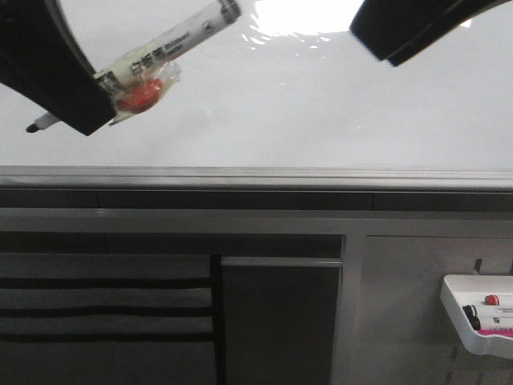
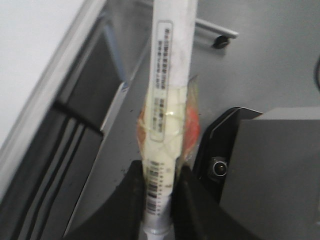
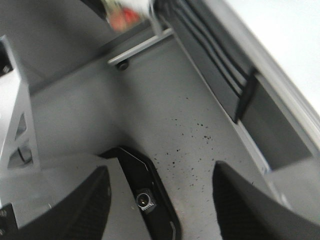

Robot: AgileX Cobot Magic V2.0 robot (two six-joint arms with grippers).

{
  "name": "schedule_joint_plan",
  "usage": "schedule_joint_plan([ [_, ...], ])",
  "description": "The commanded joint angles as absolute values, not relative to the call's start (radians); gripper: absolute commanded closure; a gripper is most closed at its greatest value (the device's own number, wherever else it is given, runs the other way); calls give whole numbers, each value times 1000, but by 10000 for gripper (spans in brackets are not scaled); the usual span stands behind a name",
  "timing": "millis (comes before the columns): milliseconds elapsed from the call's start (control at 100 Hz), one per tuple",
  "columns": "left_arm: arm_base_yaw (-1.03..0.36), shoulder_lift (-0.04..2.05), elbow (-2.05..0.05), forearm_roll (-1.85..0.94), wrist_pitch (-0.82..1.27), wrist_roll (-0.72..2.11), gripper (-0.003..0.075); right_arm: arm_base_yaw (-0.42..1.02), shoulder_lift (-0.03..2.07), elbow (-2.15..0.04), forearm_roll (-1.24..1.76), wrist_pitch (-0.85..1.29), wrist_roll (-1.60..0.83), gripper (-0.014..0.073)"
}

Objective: Write number 3 on whiteboard

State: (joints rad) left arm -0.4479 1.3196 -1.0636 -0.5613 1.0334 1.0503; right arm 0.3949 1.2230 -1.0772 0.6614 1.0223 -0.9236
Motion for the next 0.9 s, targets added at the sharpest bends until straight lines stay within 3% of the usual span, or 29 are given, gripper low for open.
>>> schedule_joint_plan([
  [0,-480,1288,-1108,-684,1082,1162,741,463,1238,-1130,714,967,-1010,197],
  [250,-539,1288,-1115,-686,1088,1236,741,581,1266,-1153,731,846,-1066,197],
  [630,-538,1288,-1115,-686,1086,1236,741,595,1302,-1153,827,853,-1125,200],
  [890,-538,1288,-1115,-686,1085,1236,741,599,1302,-1153,833,858,-1132,452],
])
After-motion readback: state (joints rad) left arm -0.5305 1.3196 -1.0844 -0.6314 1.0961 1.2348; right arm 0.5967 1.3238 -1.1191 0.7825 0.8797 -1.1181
